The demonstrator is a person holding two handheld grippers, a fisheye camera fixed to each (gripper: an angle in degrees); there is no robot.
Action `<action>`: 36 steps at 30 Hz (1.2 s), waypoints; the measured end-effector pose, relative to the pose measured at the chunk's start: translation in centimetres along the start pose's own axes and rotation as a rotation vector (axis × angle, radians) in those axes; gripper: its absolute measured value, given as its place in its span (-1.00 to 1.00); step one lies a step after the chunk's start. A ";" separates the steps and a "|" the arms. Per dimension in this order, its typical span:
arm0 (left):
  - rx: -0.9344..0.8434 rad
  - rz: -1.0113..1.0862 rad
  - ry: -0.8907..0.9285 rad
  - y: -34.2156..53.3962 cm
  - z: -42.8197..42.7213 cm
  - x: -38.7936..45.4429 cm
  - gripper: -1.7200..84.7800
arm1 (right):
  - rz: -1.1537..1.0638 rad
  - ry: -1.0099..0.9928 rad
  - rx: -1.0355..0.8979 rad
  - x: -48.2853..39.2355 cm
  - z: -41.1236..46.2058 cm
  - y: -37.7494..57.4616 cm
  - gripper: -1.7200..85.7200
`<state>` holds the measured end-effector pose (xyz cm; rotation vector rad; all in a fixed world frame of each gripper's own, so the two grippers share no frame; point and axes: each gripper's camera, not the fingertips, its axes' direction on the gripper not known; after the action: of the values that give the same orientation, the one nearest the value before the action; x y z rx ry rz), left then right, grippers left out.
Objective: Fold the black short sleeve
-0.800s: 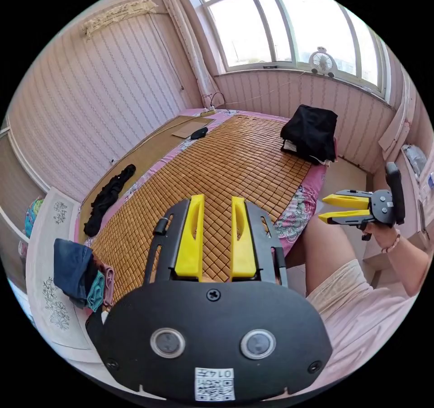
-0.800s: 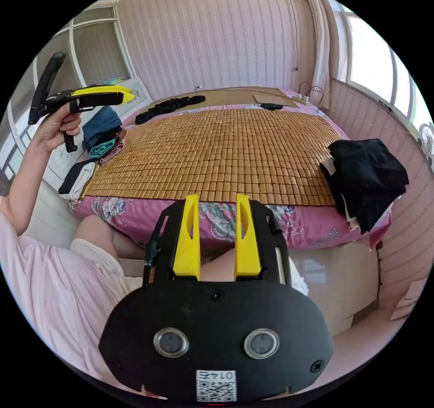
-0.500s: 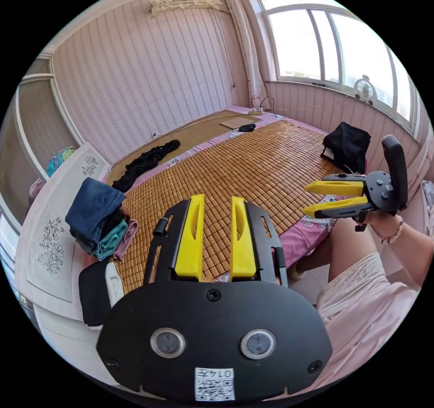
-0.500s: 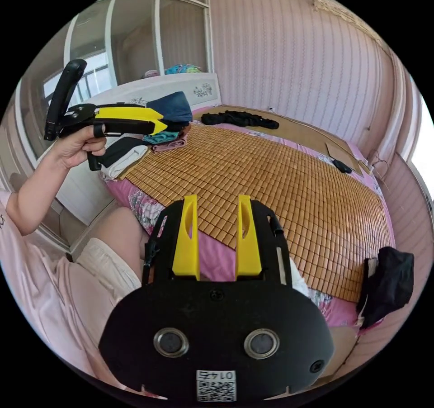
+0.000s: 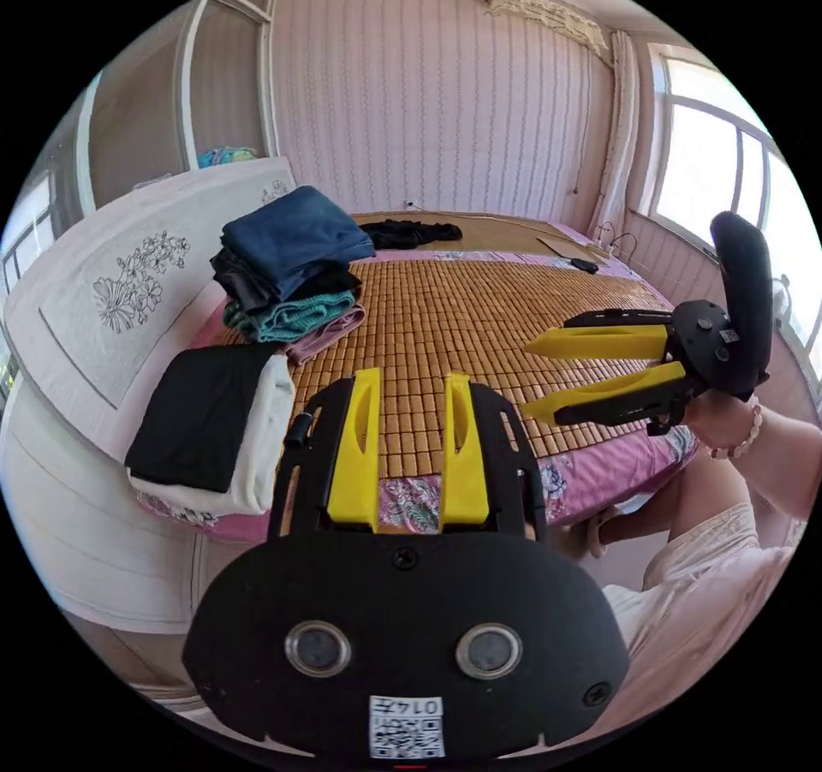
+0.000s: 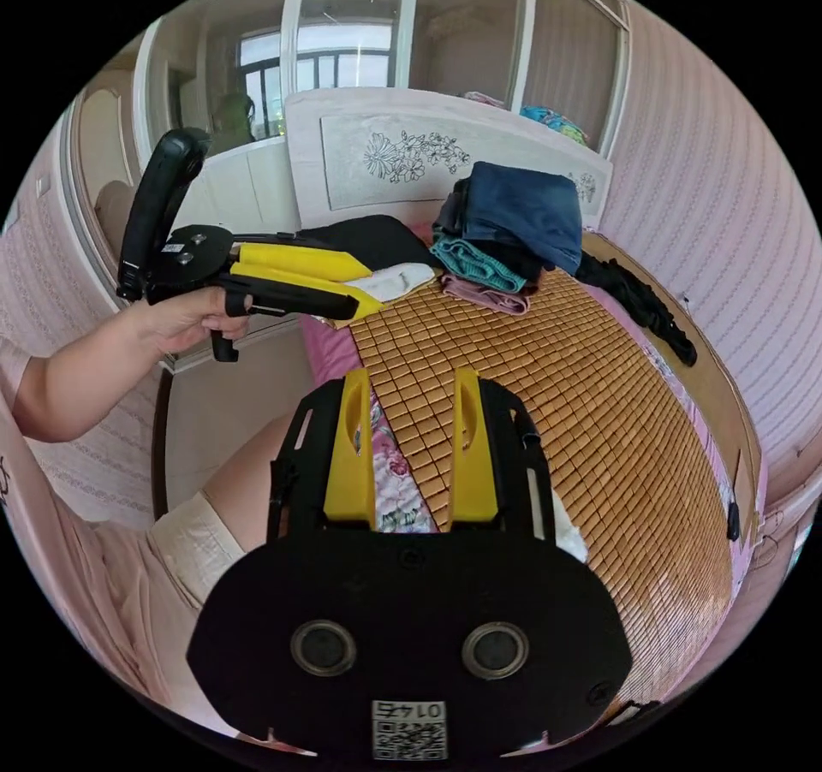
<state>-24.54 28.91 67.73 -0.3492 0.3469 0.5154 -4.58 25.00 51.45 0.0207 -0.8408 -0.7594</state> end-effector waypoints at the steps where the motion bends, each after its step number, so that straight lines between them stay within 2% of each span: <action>1: -0.001 -0.049 -0.028 1.5 0.5 -2.6 -0.70 | -0.021 -0.018 -0.013 -0.2 2.0 -1.2 -0.65; 6: -0.086 -0.218 -0.206 6.4 1.8 -12.3 -0.70 | -0.090 -0.145 -0.052 -1.0 10.0 -6.6 -0.64; 12: -0.145 -0.330 -0.256 9.3 3.2 -19.9 -0.68 | -0.245 -0.236 -0.107 -4.4 19.4 -14.5 -0.66; 18: -0.116 -0.459 -0.371 10.8 3.0 -26.9 -0.70 | -0.363 -0.275 -0.104 -7.6 25.7 -21.6 -0.67; 20: -0.127 -0.507 -0.379 10.7 3.5 -29.3 -0.70 | -0.370 -0.271 -0.134 -8.3 27.8 -22.9 -0.68; 24: -0.159 -0.536 -0.371 9.6 5.7 -32.0 -0.76 | -0.278 -0.288 -0.320 -8.0 33.4 -24.1 -0.75; 29: -0.227 -0.428 -0.363 8.0 7.0 -31.0 -0.94 | -0.303 -0.291 -0.273 -5.3 31.5 -24.5 -0.91; 32: -0.123 -0.423 -0.319 7.0 5.0 -29.8 -0.96 | -0.256 -0.316 -0.159 -2.2 27.7 -24.4 -0.93; 36: 0.028 -0.337 -0.238 3.5 1.1 -26.1 -0.98 | -0.209 -0.235 -0.029 2.8 21.4 -22.1 -0.93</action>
<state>-47.45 21.37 78.41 -0.3080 0.0610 0.2178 -31.19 12.66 61.21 -0.0062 -1.0619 -0.9838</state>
